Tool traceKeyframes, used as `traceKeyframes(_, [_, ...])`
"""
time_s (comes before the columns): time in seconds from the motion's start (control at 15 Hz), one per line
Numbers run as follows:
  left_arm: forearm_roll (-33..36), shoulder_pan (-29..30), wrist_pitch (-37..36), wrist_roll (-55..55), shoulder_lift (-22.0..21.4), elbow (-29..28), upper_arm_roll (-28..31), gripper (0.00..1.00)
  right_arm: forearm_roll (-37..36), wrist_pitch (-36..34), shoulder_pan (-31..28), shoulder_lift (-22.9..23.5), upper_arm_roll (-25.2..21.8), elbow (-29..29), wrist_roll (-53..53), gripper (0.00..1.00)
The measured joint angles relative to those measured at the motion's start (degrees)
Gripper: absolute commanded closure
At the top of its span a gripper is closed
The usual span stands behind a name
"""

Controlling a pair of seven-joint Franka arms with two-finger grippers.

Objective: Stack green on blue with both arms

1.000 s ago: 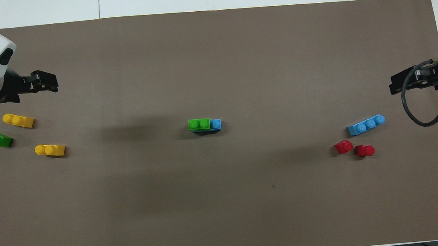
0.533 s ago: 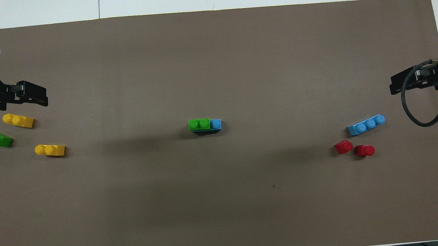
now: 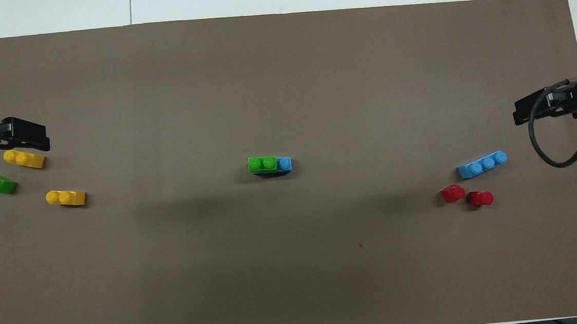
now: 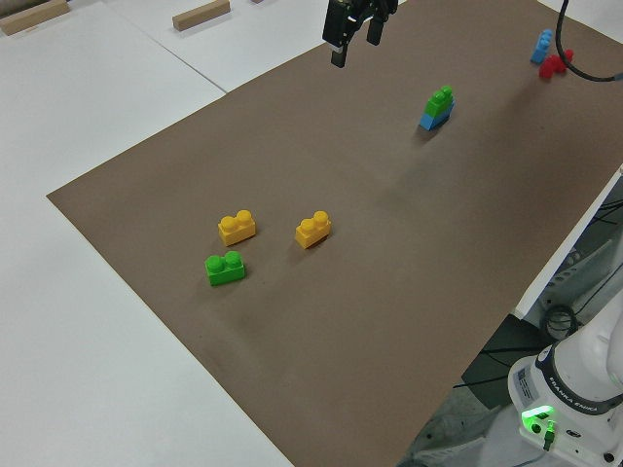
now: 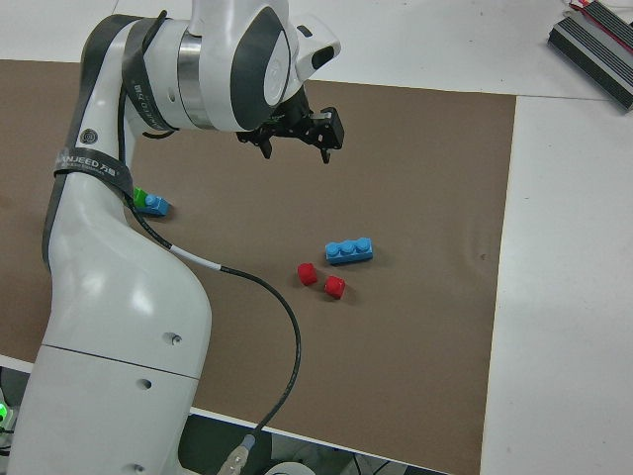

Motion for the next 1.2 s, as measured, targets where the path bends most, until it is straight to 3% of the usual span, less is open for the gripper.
traceKeyframes(1.2, [-0.9, 0.0, 0.0, 0.0, 0.0, -0.2, 0.1, 0.00, -0.1, -0.4, -0.1, 0.1, 0.0, 0.0, 0.0, 0.00])
